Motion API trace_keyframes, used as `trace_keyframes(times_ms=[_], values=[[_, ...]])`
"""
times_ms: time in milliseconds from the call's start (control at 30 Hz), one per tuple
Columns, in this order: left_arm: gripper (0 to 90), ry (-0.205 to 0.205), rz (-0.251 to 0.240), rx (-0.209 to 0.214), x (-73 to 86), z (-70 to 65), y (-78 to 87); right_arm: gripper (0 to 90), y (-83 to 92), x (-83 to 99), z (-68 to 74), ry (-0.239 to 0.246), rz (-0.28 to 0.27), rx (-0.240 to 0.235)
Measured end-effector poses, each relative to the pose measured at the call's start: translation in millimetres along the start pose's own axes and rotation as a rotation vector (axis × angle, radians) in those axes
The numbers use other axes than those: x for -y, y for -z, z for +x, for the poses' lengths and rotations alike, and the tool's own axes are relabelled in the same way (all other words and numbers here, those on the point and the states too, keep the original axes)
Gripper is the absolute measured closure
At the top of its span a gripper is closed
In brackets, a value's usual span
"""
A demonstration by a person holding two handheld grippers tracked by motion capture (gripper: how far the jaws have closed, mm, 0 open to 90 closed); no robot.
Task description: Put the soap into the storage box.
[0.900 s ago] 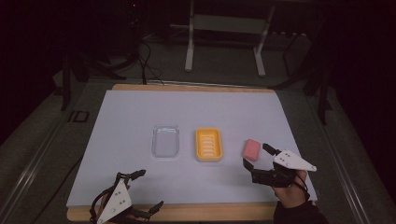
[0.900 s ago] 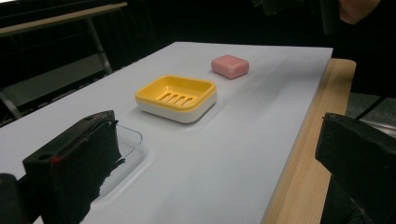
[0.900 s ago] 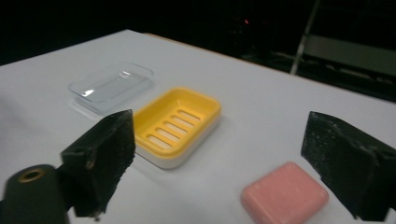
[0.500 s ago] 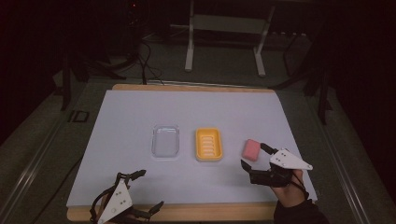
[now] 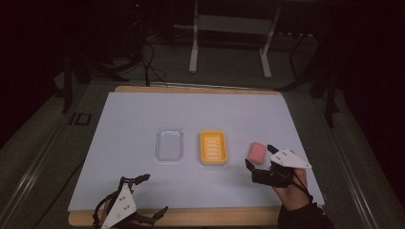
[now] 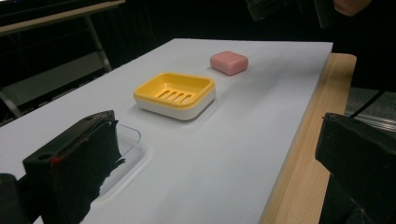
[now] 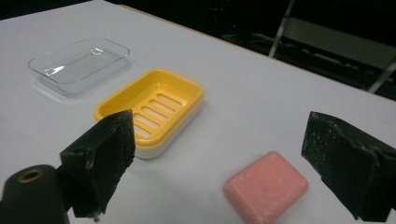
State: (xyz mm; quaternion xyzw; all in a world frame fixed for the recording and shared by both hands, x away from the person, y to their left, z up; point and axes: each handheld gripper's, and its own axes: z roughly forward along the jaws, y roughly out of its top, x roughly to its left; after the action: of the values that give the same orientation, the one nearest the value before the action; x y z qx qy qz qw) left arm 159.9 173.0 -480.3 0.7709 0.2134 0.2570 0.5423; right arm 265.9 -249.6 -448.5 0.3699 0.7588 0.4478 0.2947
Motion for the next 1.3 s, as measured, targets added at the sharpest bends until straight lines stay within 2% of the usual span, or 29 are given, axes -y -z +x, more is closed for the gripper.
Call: trace_keyframes(times_ms=[133,200,267,300,400,567,633,667,700,800,1067,1233,1300], values=[[0.5,-0.002,0.002,0.001,0.1,-0.1,-0.1,9.8,-5.9,0.8,-2.0,-0.028,0.065,0.04],[0.5,-0.001,0.001,0.002,0.0,-0.5,-0.1,9.9,-10.0,2.9,-4.7,-0.037,0.125,0.047],[0.5,-0.001,0.001,0.002,0.0,-0.5,-0.1,9.9,-11.3,4.3,-6.3,-0.041,0.138,0.051],[0.5,-0.003,0.006,0.004,0.0,-0.8,-0.5,9.9,-15.7,7.6,-12.2,-0.085,0.215,0.069],[0.5,-0.005,0.009,0.005,0.1,-0.9,-0.8,9.9,-19.8,10.8,-19.0,-0.134,0.297,0.111],[0.5,-0.01,0.012,0.003,0.1,-1.3,-0.9,9.9,-23.8,16.1,-29.8,-0.236,0.406,0.153],[0.5,-0.01,0.013,0.004,0.1,-1.4,-1.0,9.9,-24.5,17.8,-33.4,-0.271,0.444,0.145],[0.5,-0.01,0.013,0.004,0.1,-1.4,-1.0,9.9,-24.5,17.8,-33.4,-0.271,0.444,0.145],[0.5,-0.011,0.014,0.003,0.2,-1.6,-1.1,9.9,-24.9,19.3,-35.9,-0.309,0.49,0.157],[0.5,-0.012,0.015,0.003,0.1,-1.7,-1.1,9.8,-24.9,20.9,-39.0,-0.378,0.544,0.151],[0.5,-0.009,0.011,-0.005,0.1,-1.0,-0.8,9.8,-25.4,24.3,-41.1,-0.514,0.703,0.144],[0.5,-0.009,0.011,-0.005,0.1,-1.1,-0.8,9.8,-27.0,24.1,-38.8,-0.576,0.777,0.128],[0.5,-0.009,0.013,-0.006,0.2,-1.0,-0.9,9.8,-28.1,24.1,-37.4,-0.596,0.803,0.101]])
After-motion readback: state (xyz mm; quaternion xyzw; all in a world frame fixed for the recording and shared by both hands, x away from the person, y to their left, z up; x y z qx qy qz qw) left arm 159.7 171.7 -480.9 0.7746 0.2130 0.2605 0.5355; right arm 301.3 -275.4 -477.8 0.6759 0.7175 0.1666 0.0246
